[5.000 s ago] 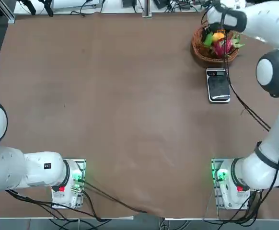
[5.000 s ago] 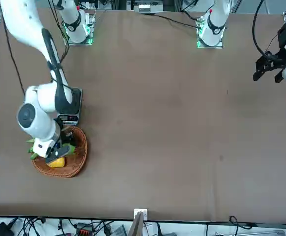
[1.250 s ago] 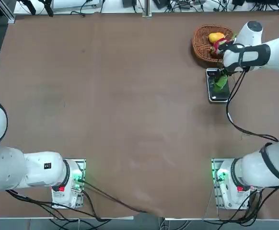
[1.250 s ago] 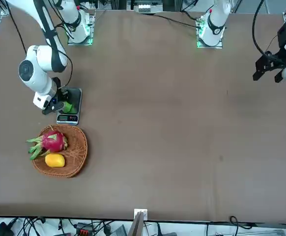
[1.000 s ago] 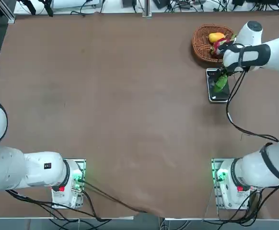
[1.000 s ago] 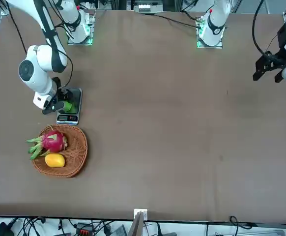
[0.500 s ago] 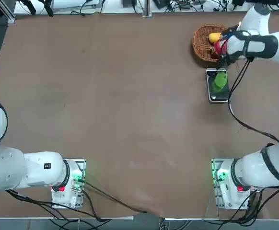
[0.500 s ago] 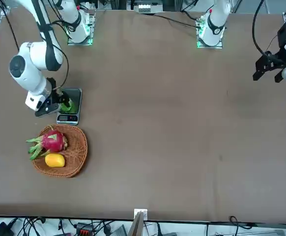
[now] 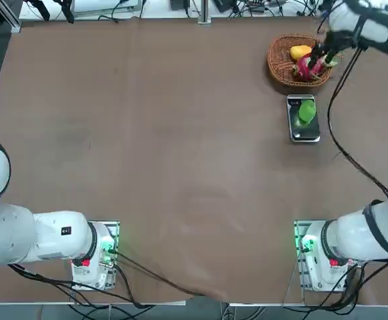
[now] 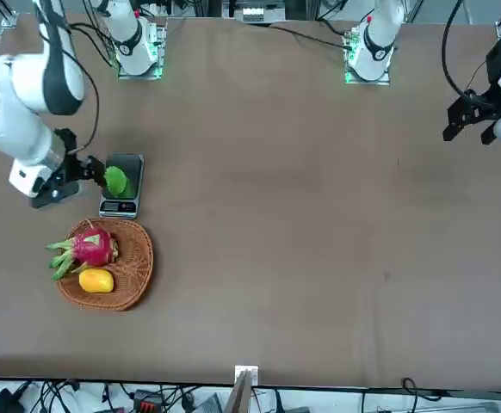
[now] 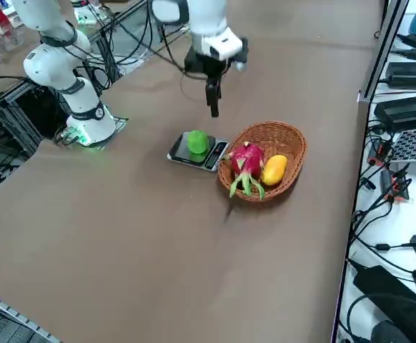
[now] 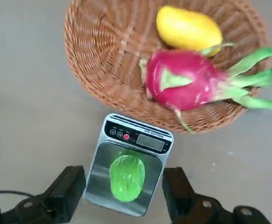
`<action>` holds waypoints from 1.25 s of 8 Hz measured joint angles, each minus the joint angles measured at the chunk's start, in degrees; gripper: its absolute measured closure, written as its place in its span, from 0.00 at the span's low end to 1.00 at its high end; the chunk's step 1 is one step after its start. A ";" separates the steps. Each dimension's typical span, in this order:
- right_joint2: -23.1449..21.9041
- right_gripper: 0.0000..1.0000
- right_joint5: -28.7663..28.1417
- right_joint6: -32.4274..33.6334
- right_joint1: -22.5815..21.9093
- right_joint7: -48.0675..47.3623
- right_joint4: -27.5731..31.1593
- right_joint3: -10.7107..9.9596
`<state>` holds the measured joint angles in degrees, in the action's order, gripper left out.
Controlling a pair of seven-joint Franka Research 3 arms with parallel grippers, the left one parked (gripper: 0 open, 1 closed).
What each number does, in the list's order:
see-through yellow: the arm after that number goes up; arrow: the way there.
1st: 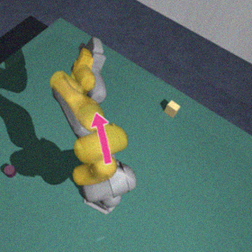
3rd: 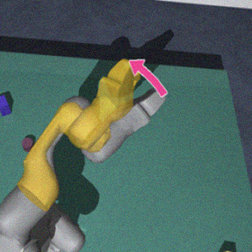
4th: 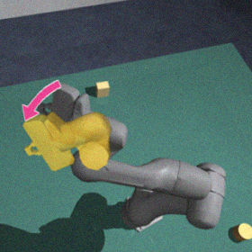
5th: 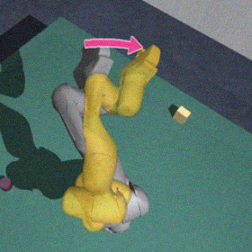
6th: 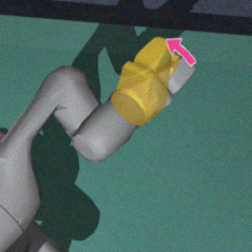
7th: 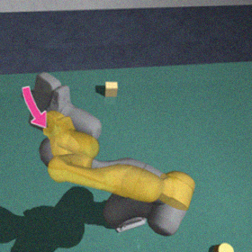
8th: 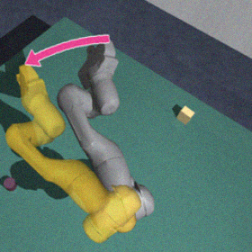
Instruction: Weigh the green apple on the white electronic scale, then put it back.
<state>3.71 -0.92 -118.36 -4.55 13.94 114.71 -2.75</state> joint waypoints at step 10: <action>-12.42 0.00 0.00 17.15 -1.43 -8.10 -7.32 0.13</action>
<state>-8.72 -0.93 -101.20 -5.98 5.84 107.39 -2.63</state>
